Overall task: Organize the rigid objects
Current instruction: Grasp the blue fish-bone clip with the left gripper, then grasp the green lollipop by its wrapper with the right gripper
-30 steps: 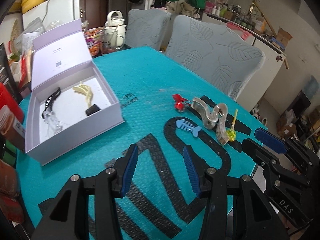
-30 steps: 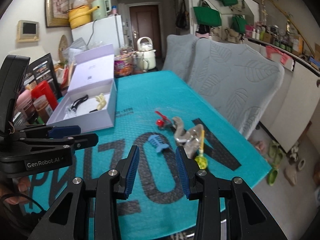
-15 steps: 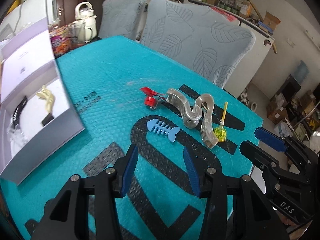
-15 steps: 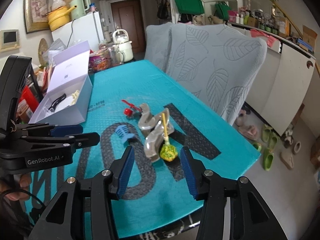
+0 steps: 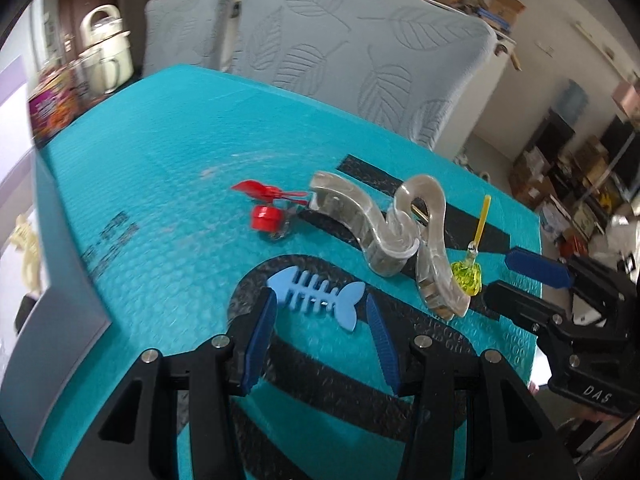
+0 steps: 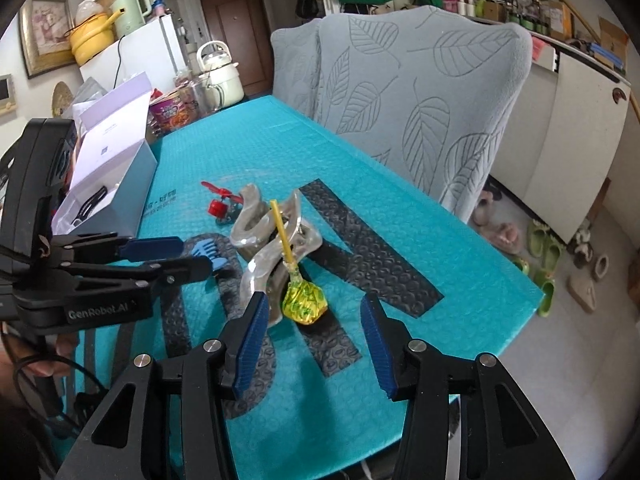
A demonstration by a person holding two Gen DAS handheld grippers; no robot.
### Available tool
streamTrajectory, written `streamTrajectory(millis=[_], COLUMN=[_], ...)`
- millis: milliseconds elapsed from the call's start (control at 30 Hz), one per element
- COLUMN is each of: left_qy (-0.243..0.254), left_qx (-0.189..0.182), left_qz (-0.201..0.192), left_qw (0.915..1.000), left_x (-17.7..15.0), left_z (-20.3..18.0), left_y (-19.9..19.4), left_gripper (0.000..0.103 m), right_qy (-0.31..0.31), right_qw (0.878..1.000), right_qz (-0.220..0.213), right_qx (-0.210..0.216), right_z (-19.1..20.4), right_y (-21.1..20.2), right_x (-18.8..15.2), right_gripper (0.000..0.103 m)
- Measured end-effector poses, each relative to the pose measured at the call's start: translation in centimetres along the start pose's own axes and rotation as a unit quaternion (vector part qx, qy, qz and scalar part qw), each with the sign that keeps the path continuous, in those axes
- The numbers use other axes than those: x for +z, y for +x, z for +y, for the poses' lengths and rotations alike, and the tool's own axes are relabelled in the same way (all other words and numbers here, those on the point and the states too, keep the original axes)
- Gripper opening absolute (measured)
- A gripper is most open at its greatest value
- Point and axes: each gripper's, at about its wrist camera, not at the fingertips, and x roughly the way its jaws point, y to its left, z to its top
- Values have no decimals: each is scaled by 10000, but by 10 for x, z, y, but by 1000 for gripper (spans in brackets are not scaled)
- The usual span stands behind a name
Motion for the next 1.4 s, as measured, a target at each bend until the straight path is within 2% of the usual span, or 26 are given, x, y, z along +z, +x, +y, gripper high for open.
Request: streamTrajectory(millis=[100, 267, 367, 433, 467, 633, 767, 867, 1200, 1367, 1400], left_qy=[115, 200, 229, 304, 364, 600, 423, 410, 334, 311, 317], left_qx=[-10, 10, 38, 15, 40, 355, 300, 425, 261, 281, 298], left_qz=[1, -70, -75, -52, -59, -179, -281, -408, -329, -399, -418], left_qw=[9999, 9998, 9997, 9995, 9993, 9974, 9983, 9974, 9986, 9983, 9982], left_x=[1, 6, 8, 9, 9, 6, 5, 1, -4, -7, -7], left_z=[1, 7, 7, 7, 7, 0, 1, 5, 1, -1, -2], left_y=[7, 13, 15, 19, 21, 24, 23, 19, 9, -2, -5], left_gripper=[47, 57, 67, 82, 82, 82, 82, 55, 55, 55, 55], right_qy=[39, 87, 104, 141, 163, 225, 242, 261, 203, 43, -5], right_qw=[10000, 9999, 9999, 9998, 9998, 9996, 9995, 9994, 9994, 9995, 9996], right_qz=[33, 36, 46, 67, 79, 94, 97, 99, 70, 91, 82], right_qx=[54, 105, 112, 121, 125, 144, 167, 187, 288, 284, 286], right_z=[-2, -6, -7, -8, -9, -12, -14, -16, -14, -8, -6], right_y=[5, 8, 9, 11, 12, 14, 14, 14, 18, 24, 25], right_x=[0, 1, 2, 2, 2, 1, 0, -1, -3, -4, -4], right_gripper=[47, 47, 49, 49, 49, 49, 49, 49, 49, 39, 32])
